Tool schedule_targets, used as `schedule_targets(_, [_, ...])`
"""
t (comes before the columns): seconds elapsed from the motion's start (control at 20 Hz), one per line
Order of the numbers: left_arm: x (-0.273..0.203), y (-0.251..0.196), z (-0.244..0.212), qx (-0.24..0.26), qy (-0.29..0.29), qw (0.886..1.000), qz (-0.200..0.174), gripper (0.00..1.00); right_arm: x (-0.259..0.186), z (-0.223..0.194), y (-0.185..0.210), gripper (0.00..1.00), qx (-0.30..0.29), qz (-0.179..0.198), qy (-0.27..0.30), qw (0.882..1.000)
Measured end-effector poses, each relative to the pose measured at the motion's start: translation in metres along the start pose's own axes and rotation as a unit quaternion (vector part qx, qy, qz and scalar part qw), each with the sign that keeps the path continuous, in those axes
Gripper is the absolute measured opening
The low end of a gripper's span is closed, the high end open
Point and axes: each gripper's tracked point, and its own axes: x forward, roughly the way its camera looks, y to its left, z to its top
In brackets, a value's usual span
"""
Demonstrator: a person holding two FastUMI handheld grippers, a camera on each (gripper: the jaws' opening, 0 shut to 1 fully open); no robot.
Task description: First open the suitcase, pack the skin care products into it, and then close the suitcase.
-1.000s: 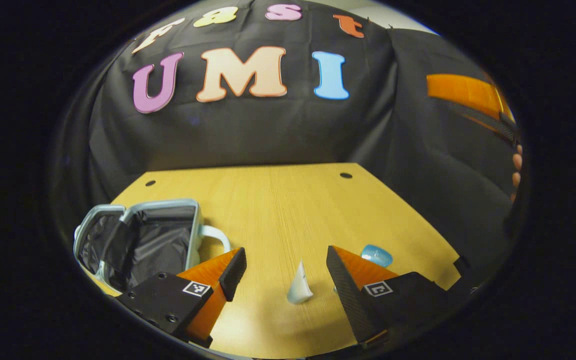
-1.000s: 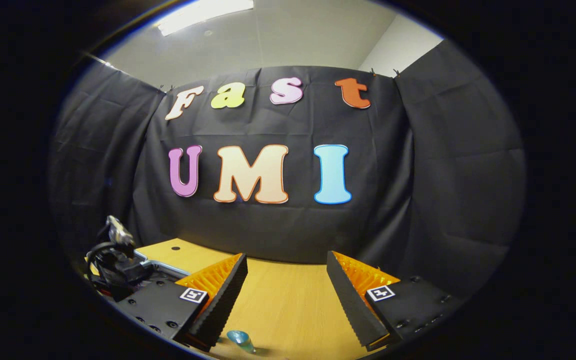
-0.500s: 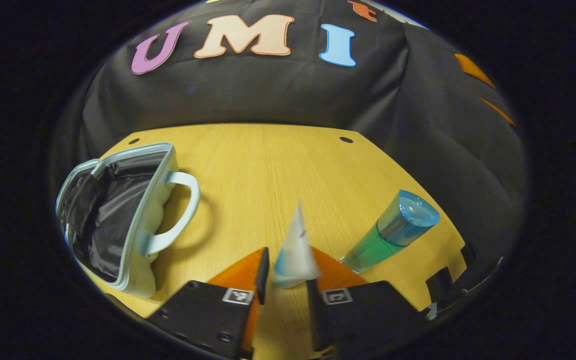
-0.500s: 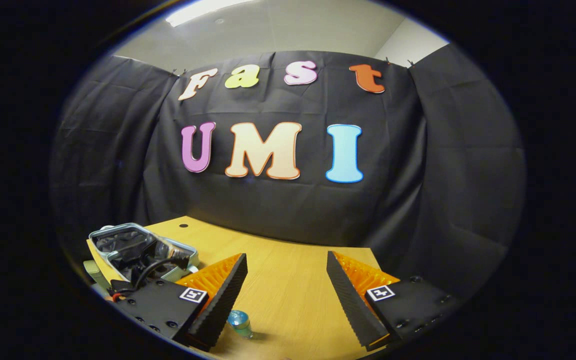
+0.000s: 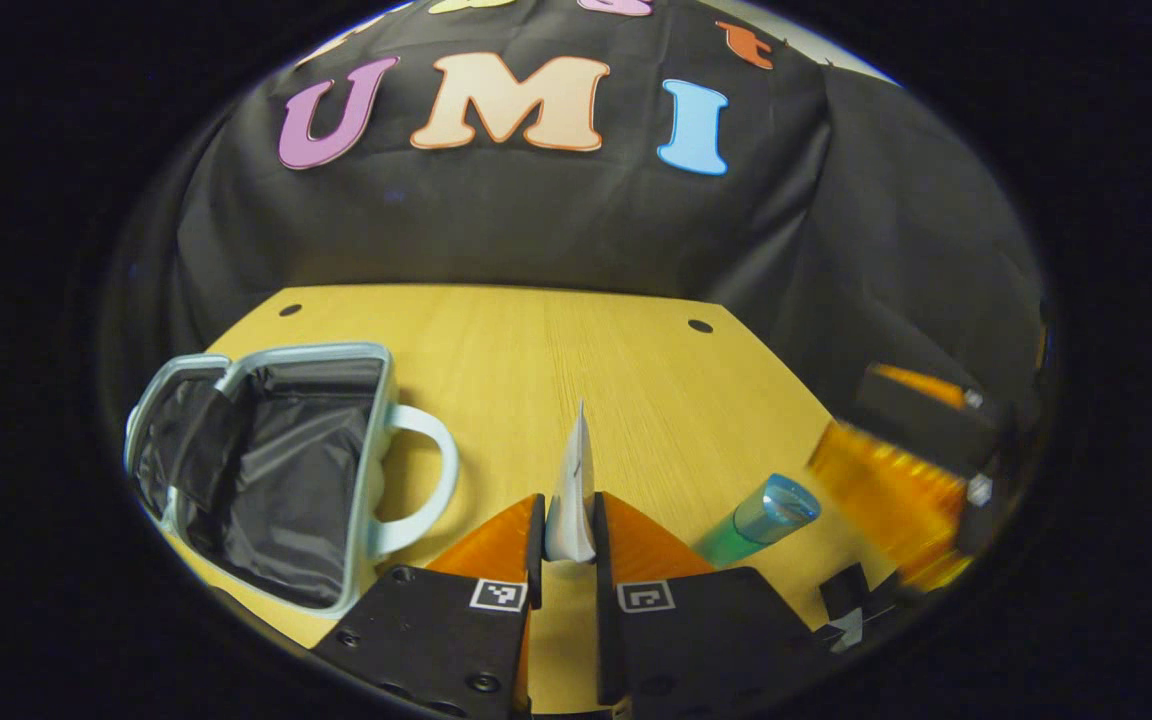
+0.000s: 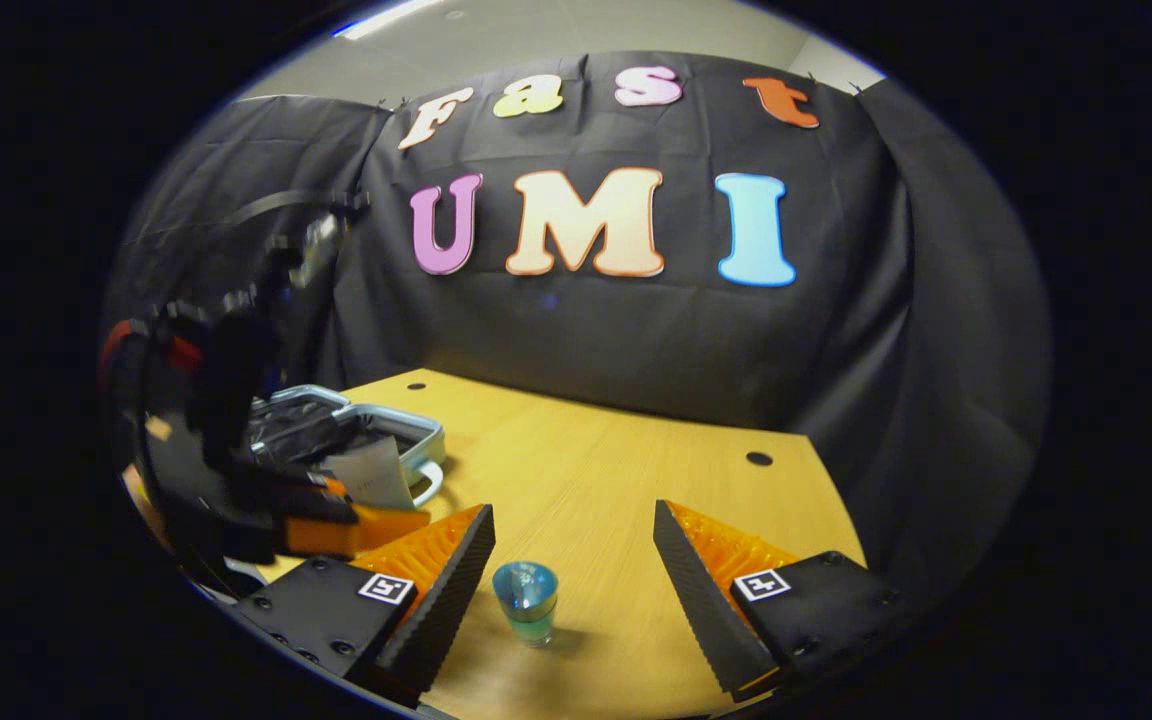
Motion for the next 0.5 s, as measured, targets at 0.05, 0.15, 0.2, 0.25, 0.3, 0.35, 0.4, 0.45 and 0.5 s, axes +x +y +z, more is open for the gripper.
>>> schedule_targets(0.05, [-0.007, 0.004, 0.007, 0.002, -0.006, 1.0, 0.005, 0.18, 0.005, -0.012, 0.002, 1.0, 0.0, 0.004, 0.013, 1.0])
schedule_targets(0.15, [-0.021, 0.011, 0.019, 0.001, -0.014, 1.0, 0.014, 0.18, 0.01, -0.038, 0.009, 1.0, 0.0, 0.013, 0.034, 0.999])
schedule_targets(0.2, [-0.027, 0.015, 0.024, 0.0, -0.018, 1.0, 0.02, 0.18, 0.013, -0.05, 0.011, 1.0, -0.001, 0.016, 0.045, 0.999])
schedule_targets(0.25, [-0.033, 0.021, 0.028, 0.0, -0.021, 0.999, 0.028, 0.18, 0.015, -0.063, 0.014, 1.0, -0.003, 0.022, 0.056, 0.998])
schedule_targets(0.3, [-0.039, 0.027, 0.032, 0.001, -0.025, 0.999, 0.037, 0.18, 0.017, -0.075, 0.018, 1.0, -0.004, 0.03, 0.068, 0.997])
schedule_targets(0.35, [-0.043, 0.032, 0.032, 0.0, -0.026, 0.999, 0.044, 0.18, 0.02, -0.086, 0.02, 0.99, -0.003, 0.035, 0.08, 0.996])
schedule_targets(0.4, [-0.048, 0.038, 0.032, -0.003, -0.024, 0.998, 0.051, 0.18, 0.02, -0.098, 0.023, 0.95, -0.002, 0.041, 0.091, 0.995])
schedule_targets(0.45, [-0.052, 0.044, 0.031, -0.006, -0.022, 0.998, 0.059, 0.18, 0.021, -0.106, 0.024, 0.91, -0.002, 0.044, 0.1, 0.994])
schedule_targets(0.5, [-0.053, 0.051, 0.03, -0.009, -0.018, 0.997, 0.068, 0.18, 0.022, -0.11, 0.026, 0.76, 0.002, 0.048, 0.106, 0.993])
